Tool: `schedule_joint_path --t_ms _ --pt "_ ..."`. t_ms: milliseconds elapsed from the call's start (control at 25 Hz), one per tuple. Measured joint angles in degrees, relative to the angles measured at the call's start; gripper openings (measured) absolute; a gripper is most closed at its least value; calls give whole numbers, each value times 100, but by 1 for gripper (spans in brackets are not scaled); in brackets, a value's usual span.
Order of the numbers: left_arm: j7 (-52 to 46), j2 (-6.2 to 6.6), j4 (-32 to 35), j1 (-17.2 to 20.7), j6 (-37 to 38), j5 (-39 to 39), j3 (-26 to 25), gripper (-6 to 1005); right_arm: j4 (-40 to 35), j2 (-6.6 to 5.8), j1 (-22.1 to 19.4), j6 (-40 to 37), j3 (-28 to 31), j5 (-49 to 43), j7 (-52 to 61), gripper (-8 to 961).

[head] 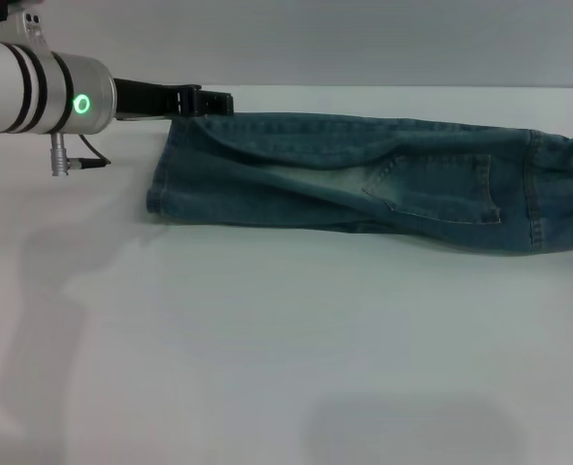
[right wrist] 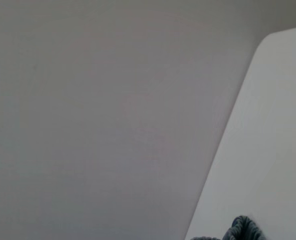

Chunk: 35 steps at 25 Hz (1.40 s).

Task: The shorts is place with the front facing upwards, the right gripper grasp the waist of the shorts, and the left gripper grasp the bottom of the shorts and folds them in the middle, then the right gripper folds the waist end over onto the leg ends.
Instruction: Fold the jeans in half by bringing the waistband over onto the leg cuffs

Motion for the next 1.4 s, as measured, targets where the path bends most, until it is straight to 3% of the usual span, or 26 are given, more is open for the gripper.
schedule_joint_path --t_ms 1160,1400 --pt "237 -18 0 -88 -11 -16 7 817 107 -68 602 -672 -363 -337 592 575" --pt "243 -18 -20 -88 0 -16 7 817 76 -163 769 -725 -412 -689 959 562"
